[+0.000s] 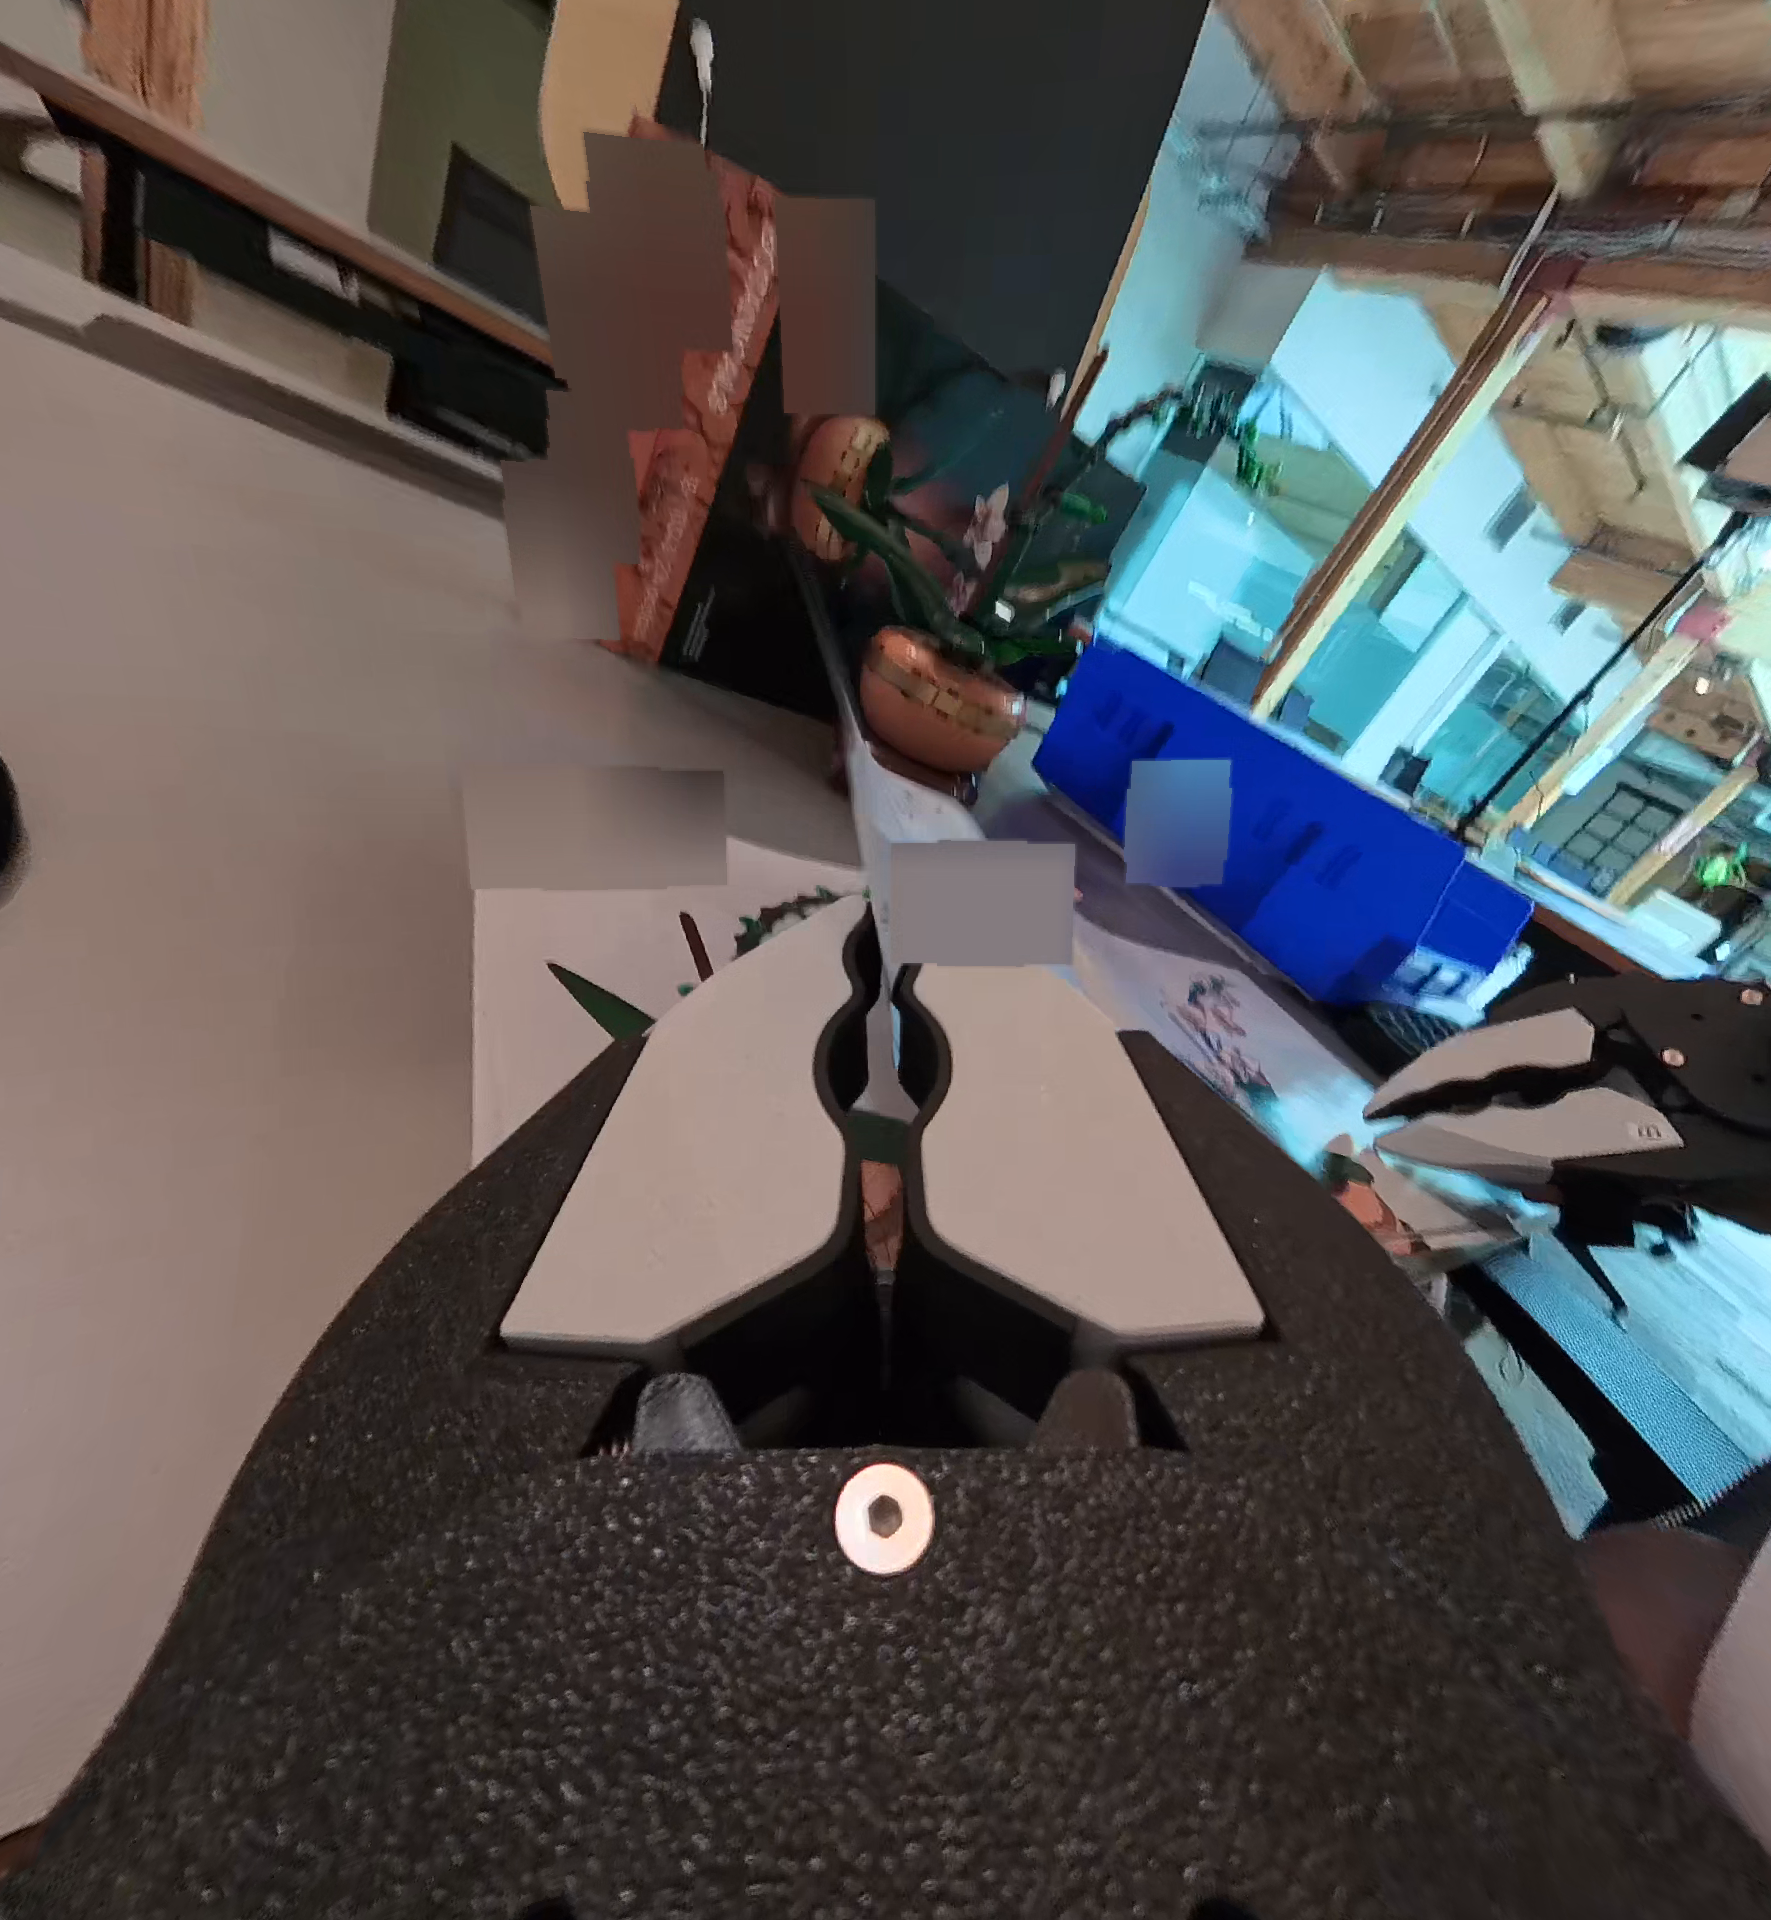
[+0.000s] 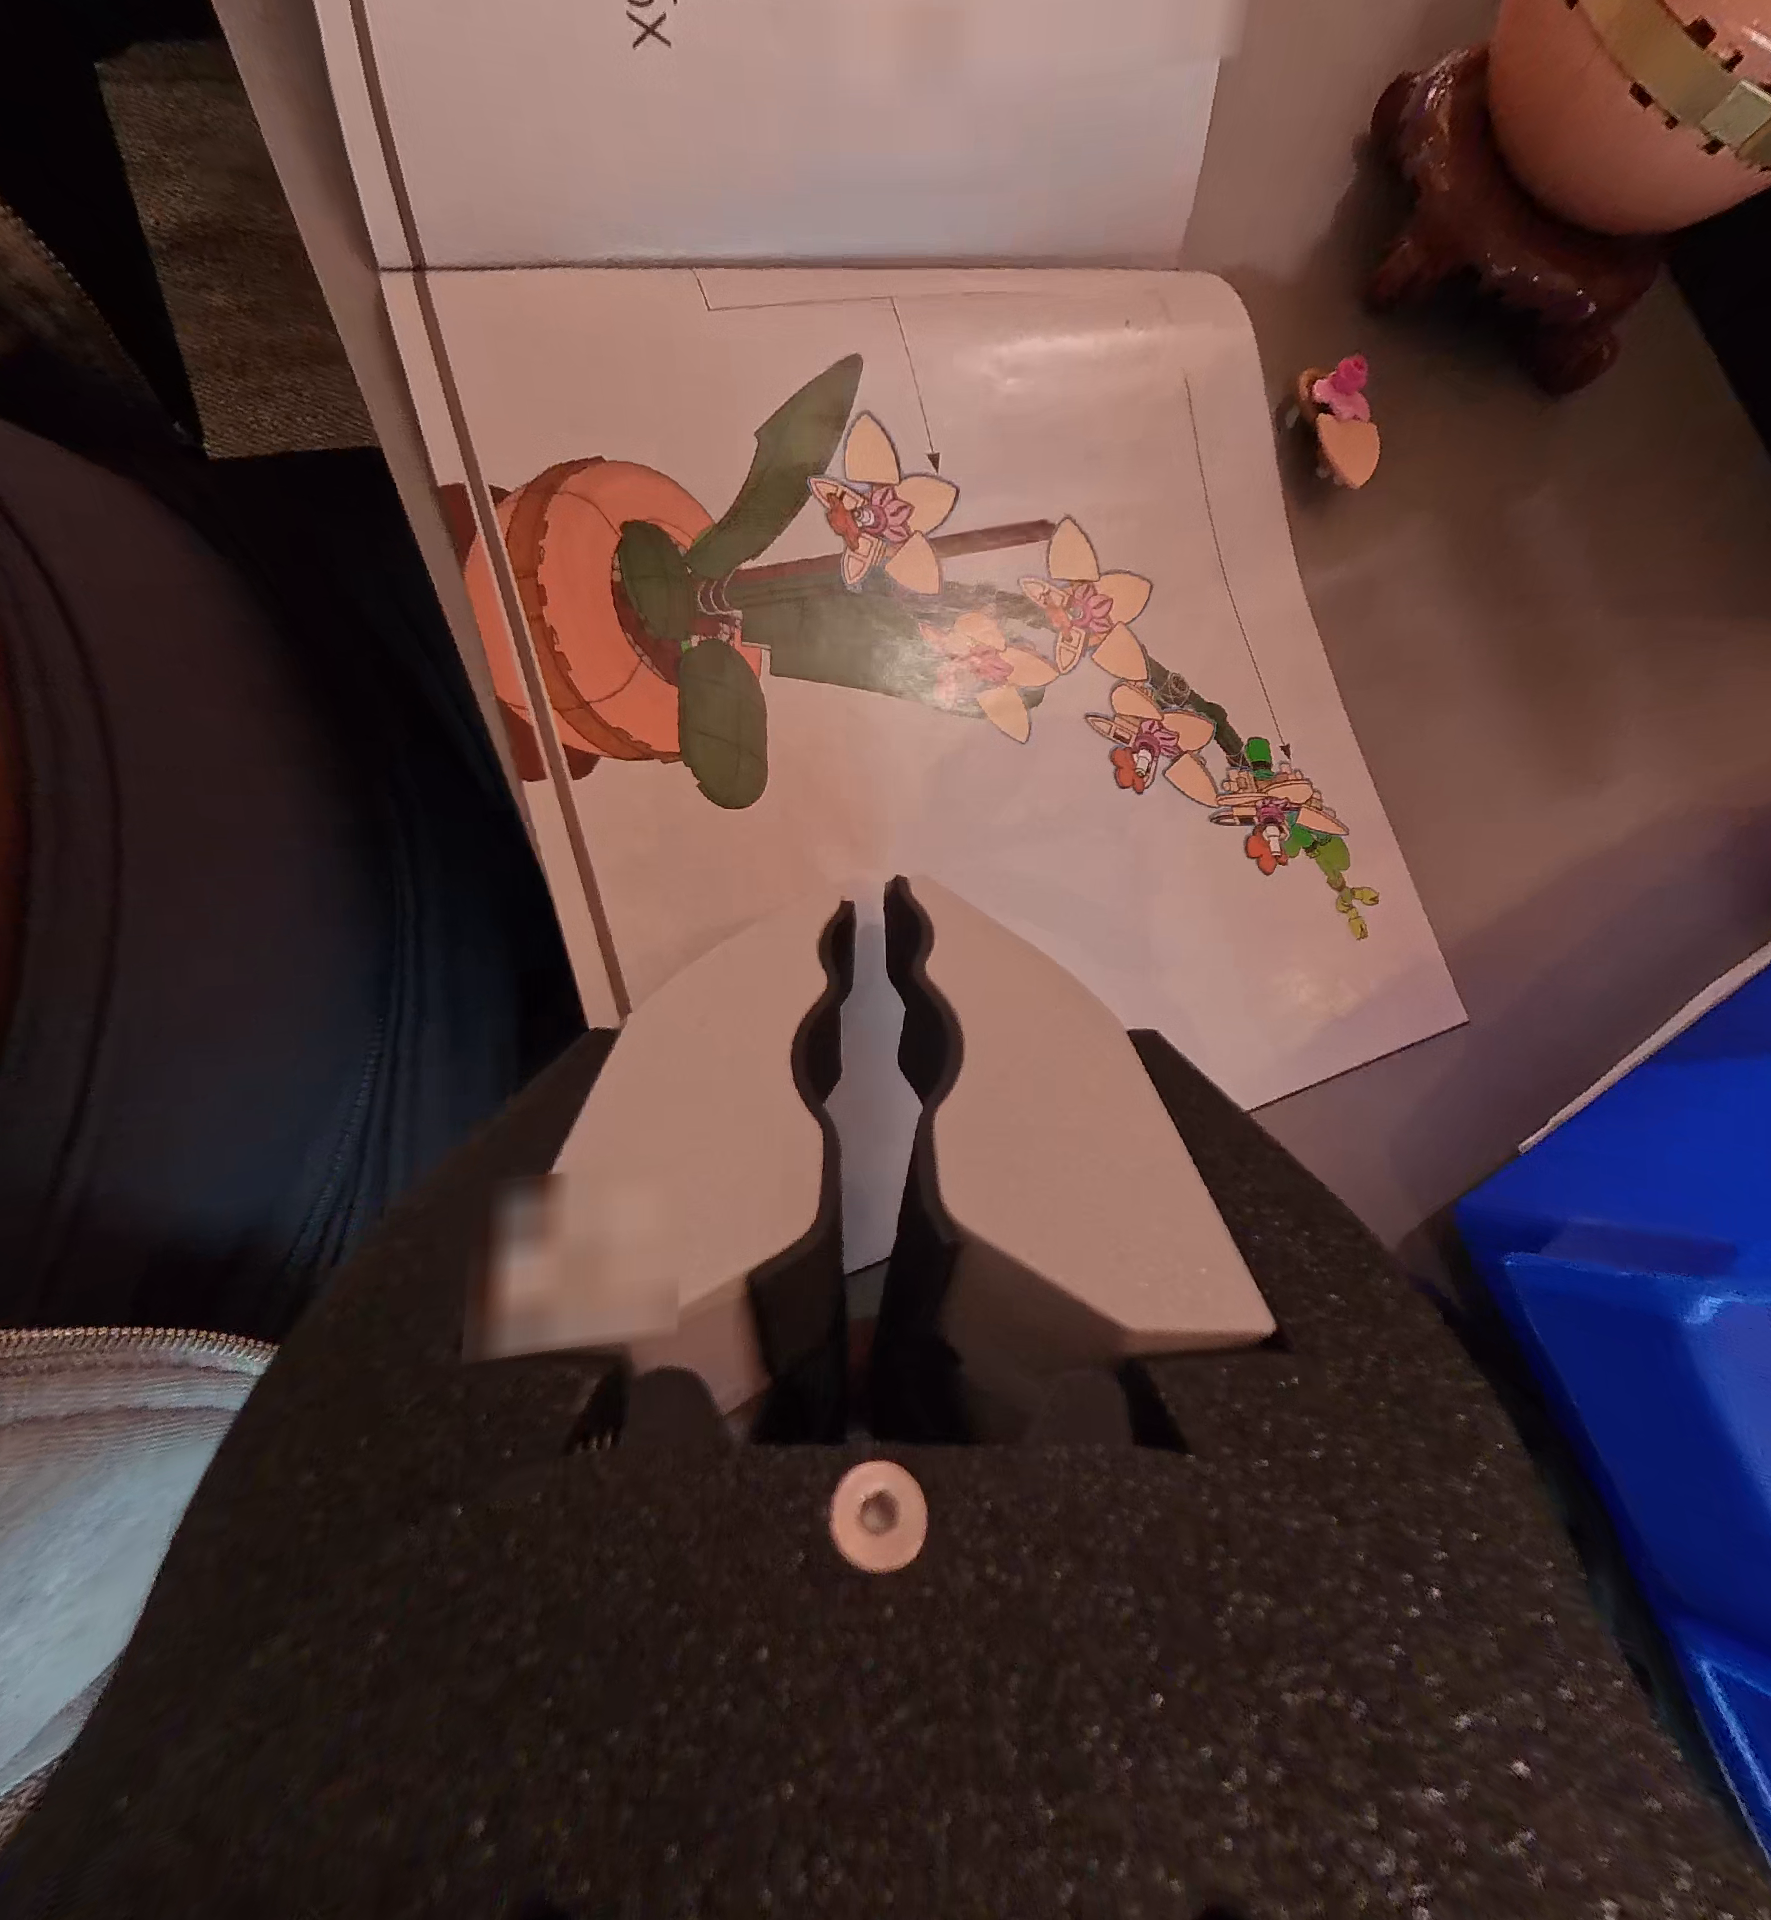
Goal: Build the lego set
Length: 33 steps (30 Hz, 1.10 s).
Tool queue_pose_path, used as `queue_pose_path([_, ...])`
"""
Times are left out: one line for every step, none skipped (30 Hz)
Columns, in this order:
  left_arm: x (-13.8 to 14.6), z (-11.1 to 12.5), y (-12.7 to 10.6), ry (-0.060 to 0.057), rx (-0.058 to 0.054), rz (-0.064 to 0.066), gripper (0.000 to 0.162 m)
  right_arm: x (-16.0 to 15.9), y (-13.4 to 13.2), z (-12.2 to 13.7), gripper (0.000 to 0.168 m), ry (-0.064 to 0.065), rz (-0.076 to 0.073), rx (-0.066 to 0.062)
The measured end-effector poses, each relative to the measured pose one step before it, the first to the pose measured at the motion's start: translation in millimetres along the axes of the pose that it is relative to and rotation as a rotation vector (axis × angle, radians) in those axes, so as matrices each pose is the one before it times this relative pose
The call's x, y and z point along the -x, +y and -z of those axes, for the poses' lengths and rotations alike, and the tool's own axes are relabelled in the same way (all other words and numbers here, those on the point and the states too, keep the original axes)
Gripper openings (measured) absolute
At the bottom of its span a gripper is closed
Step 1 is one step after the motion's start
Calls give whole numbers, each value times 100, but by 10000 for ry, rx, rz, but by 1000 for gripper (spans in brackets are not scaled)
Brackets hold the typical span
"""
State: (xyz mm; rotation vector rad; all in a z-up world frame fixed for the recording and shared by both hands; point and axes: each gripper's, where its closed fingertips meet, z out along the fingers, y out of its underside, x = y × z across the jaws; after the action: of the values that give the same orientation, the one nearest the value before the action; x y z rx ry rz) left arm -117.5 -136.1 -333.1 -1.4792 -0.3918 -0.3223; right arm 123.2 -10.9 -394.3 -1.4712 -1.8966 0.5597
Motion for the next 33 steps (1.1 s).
queue_pose_path([-139, -99, 302, 68, 234, 17, 0, -38, -7, -24, 6, 37, 34, 24])
queue_pose_path([-176, -72, 142, 95, 121, 37, 0, 13, -2, -3, 6, 4, 21, 23])
queue_pose_path([-104, -27, 22, 54, 33, 45, 0, -7, -4, 6, 6, 7, 17, 17])
queue_pose_path([-31, -11, 5, 26, 14, 33, 0, 10, -3, -4, 6, 13, 31, 9])
queue_pose_path([27, 10, 0, -2, 1, 29, 0, -4, -9, 3, 6, 15, 44, 10])
queue_pose_path([34, 17, -28, -28, -17, 16, 0, -13, -5, 2, 6, 12, 58, 18])
queue_pose_path([96, 30, -16, -83, -15, 6, 0, -7, -17, 2, 6, 18, 91, 23])
queue_pose_path([114, 11, 17, -123, 13, 0, 0, -71, 19, 2, 6, 63, 105, 41])
queue_pose_path([33, 5, 39, -75, 46, -5, 0, -176, 65, 14, 6, 129, 109, 68])
queue_pose_path([-73, -1, 111, -26, 90, -17, 0, -190, 91, 20, 6, 141, 101, 76])
queue_pose_path([-229, -35, 188, 61, 149, -54, 0, -109, 53, 10, 6, 82, 80, 44])
queue_pose_path([-251, -30, 203, 40, 141, -90, 0, -7, 1, 6, 6, 24, 36, 9])
queue_pose_path([-145, 4, 93, -56, 49, -129, 0, 0, -1, -5, 6, 12, 10, -1])
queue_pose_path([-210, 28, -12, -9, -30, -121, 0, 0, -7, 6, 6, 11, 9, -5])
queue_pose_path([-198, 41, -39, -4, -39, -76, 0, -2, 1, -3, 6, 3, 17, -6])
queue_pose_path([-110, 51, -39, -40, -36, -28, 0, -23, 2, 7, 6, 14, 33, 7])
queue_pose_path([-88, 53, -6, -25, -15, 28, 0, -117, 62, 10, 6, 78, 72, 47])
queue_pose_path([-101, 56, 95, 2, 47, 68, 0, -159, 96, 19, 6, 115, 102, 64])
queue_pose_path([-72, 26, 218, 8, 107, 73, 0, -174, 99, 19, 5, 121, 99, 64])
queue_pose_path([-3, 24, 269, -32, 133, 62, 0, -116, 77, 9, 5, 80, 87, 34])
queue_pose_path([69, 20, 244, -69, 89, 36, 0, 60, 24, -3, 4, -32, 85, -9])
queue_pose_path([76, 24, 162, -63, 28, 32, 0, 191, -8, -14, 2, -107, 106, -18])
queue_pose_path([-11, 1, 122, -1, 22, 35, 0, 34, -11, -6, 2, 8, 113, -14])
queue_pose_path([-11, -5, 134, -9, 53, 28, 0, -2, 4, 5, 2, 11, 93, 1])
queue_pose_path([-26, -9, 83, -13, 42, 1, 0, 6, 6, 5, 2, -11, 54, 9])
queue_pose_path([1, 14, 22, -41, 13, -32, 0, 11, 23, 17, 2, -29, 50, 21])
queue_pose_path([-10, 5, -26, -23, -3, -70, 0, 7, 29, 31, 2, -31, 87, 27])
queue_pose_path([-8, 16, -36, -11, 11, -81, 0, -6, 44, 33, 2, -18, 122, 26])
queue_pose_path([11, 16, -75, -2, -13, -65, 0, -6, 40, 28, 2, -14, 113, 28])
queue_pose_path([1, 11, -99, 23, -30, -20, 0, -10, 33, 30, 2, -12, 64, 27])
queue_pose_path([5, 2, -75, 26, -25, 11, 0, -7, 9, -2, 2, -14, 20, 9])
queue_pose_path([45, 11, -57, -12, -25, 7, 0, -10, 2, -7, 2, -18, 22, -5])
queue_pose_path([32, 23, -58, 2, -62, -1, 0, -9, -3, -2, 2, -13, 52, -22])
